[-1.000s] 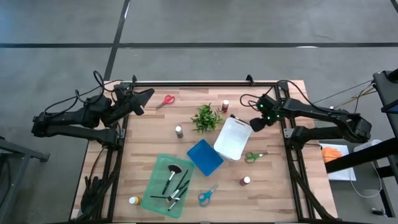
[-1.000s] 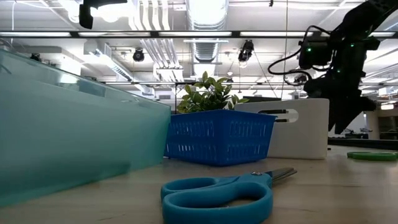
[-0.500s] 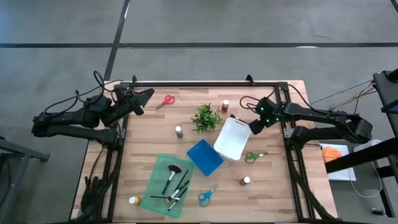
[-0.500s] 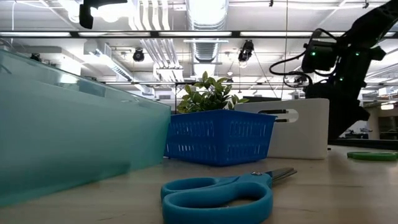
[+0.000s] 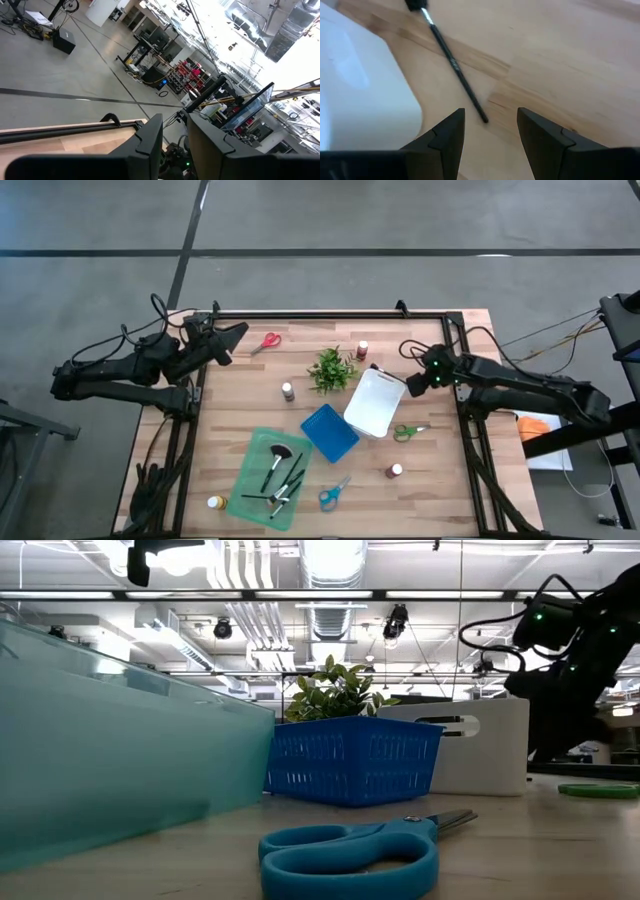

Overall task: Pick & Place Paint Supplies
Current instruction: Put the black eye groomer brush into the green bin

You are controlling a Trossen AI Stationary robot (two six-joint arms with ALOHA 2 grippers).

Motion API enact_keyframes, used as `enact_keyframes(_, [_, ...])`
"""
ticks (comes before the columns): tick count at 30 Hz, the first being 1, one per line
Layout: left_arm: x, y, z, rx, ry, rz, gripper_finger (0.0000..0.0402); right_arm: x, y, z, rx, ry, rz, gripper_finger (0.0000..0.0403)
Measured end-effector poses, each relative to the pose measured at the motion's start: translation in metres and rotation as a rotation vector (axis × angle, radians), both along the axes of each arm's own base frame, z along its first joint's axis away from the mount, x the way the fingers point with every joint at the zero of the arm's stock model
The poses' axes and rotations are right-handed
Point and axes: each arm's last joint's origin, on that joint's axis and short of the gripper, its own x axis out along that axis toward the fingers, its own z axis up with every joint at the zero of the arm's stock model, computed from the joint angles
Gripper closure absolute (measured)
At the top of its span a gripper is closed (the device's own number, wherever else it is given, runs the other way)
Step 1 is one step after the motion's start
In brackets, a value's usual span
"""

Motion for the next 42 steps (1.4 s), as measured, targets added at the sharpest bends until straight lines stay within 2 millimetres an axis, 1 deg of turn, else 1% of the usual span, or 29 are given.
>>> enact_keyframes(6, [0.000, 0.000, 0.000, 0.002, 0.002, 0.000, 0.0303, 0.001, 0.004, -0.006, -0.016, -0.029, 0.029, 0.0225])
enact_keyframes(9, [0.000, 0.000, 0.000, 0.002, 0.001, 0.000, 0.0303, 0.002, 0.005, -0.008, -0.038, -0.010, 0.037, 0.0233])
enact_keyframes(12, [0.000, 0.000, 0.000, 0.002, 0.001, 0.000, 0.0303, 0.003, 0.006, -0.011, -0.053, 0.002, 0.041, 0.0257])
enact_keyframes(18, [0.000, 0.000, 0.000, 0.002, 0.001, 0.000, 0.0303, 0.001, 0.011, -0.021, -0.023, 0.020, 0.045, 0.0322])
enact_keyframes(23, [0.000, 0.000, 0.000, 0.002, 0.000, 0.000, 0.0303, 0.002, 0.014, -0.023, -0.026, 0.014, 0.058, 0.0351])
enact_keyframes(28, [0.000, 0.000, 0.000, 0.002, 0.000, 0.000, 0.0303, 0.002, 0.013, -0.023, -0.040, 0.025, 0.044, 0.0355])
enact_keyframes(35, [0.000, 0.000, 0.000, 0.002, -0.004, 0.000, 0.0303, 0.002, 0.013, -0.030, 0.002, 0.057, 0.003, 0.0355])
enact_keyframes(42, [0.000, 0.000, 0.000, -0.002, -0.006, 0.000, 0.0303, 0.002, 0.014, -0.028, 0.001, 0.019, -0.019, 0.0355])
